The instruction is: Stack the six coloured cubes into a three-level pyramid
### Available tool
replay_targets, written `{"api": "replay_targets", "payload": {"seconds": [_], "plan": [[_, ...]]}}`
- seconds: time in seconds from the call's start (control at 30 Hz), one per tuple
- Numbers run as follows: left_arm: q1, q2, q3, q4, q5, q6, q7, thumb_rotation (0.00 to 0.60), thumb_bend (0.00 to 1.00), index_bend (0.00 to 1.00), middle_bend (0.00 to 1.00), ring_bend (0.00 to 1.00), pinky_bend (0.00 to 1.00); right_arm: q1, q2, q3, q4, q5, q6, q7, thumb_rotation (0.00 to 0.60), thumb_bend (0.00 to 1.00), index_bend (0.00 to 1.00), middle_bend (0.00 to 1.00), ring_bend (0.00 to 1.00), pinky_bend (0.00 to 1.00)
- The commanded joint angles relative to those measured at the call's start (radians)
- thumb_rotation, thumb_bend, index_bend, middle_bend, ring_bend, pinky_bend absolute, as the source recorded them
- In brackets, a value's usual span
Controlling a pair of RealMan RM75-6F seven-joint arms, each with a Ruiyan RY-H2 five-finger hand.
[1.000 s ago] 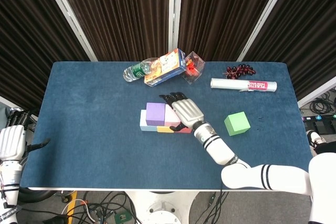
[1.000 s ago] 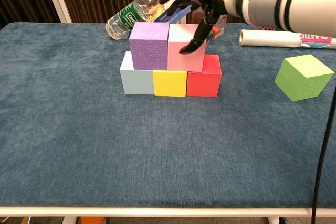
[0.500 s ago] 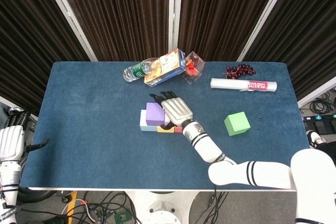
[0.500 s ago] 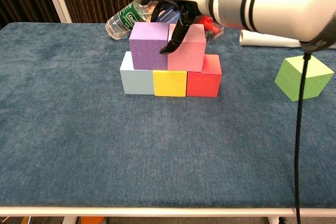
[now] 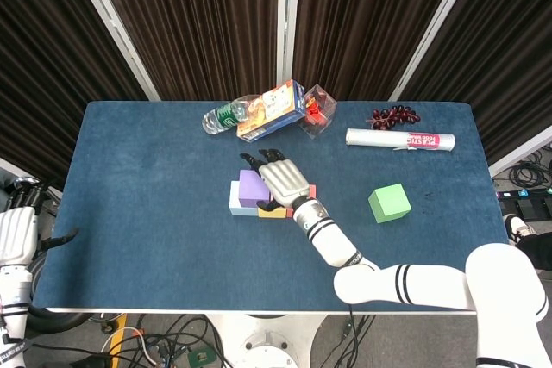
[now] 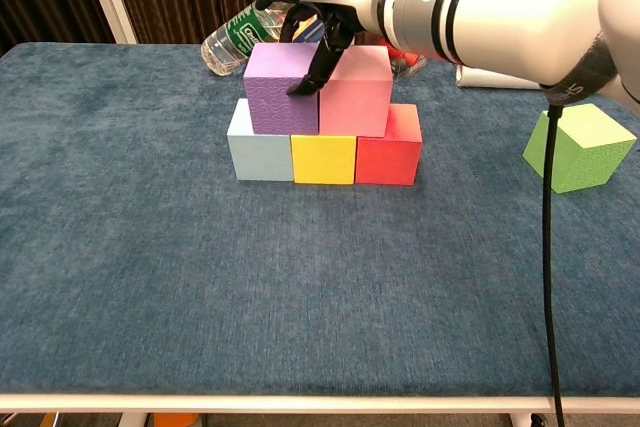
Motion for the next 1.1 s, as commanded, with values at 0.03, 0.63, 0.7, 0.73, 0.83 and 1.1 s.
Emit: {"api": "replay_targets", "payload": {"seconds": [0.03, 0.63, 0.7, 0.73, 0.83, 1.1], "plan": [[0.000, -0.001, 0.001, 0.001, 0.001, 0.000, 0.000, 0.600, 0.09, 0.15, 0.16, 0.13, 0.12, -0.001, 0.000, 0.002, -0.002, -0.001, 0.004, -0.001, 0.600, 0.21, 0.00, 0.30, 0.00, 0.00], [0.002, -0.004, 0.002, 0.006, 0.001, -0.002, -0.005, 0.600, 0.09, 0.15, 0.16, 0.13, 0.12, -0.011, 0.006, 0.001, -0.014, -0.009, 0.008, 0.003, 0.600, 0.21, 0.00, 0.29, 0.00, 0.00], [0.001, -0.004, 0.002, 0.008, 0.000, -0.003, -0.005, 0.600, 0.09, 0.15, 0.16, 0.13, 0.12, -0.011, 0.004, 0.004, -0.013, -0.008, 0.008, 0.004, 0.600, 0.21, 0.00, 0.29, 0.00, 0.00], [0.001, -0.004, 0.002, 0.009, 0.000, -0.004, -0.006, 0.600, 0.09, 0.15, 0.16, 0.13, 0.12, -0.012, 0.004, 0.005, -0.013, -0.009, 0.009, 0.005, 0.600, 0.21, 0.00, 0.29, 0.00, 0.00], [0.002, -0.004, 0.002, 0.009, 0.000, -0.005, -0.009, 0.600, 0.09, 0.15, 0.16, 0.13, 0.12, -0.012, 0.003, 0.005, -0.010, -0.009, 0.008, 0.005, 0.600, 0.21, 0.00, 0.29, 0.00, 0.00], [0.001, -0.003, 0.002, 0.009, 0.000, -0.006, -0.010, 0.600, 0.09, 0.15, 0.16, 0.13, 0.12, -0.012, 0.001, 0.002, -0.008, -0.005, 0.007, -0.001, 0.600, 0.21, 0.00, 0.29, 0.00, 0.00]]}}
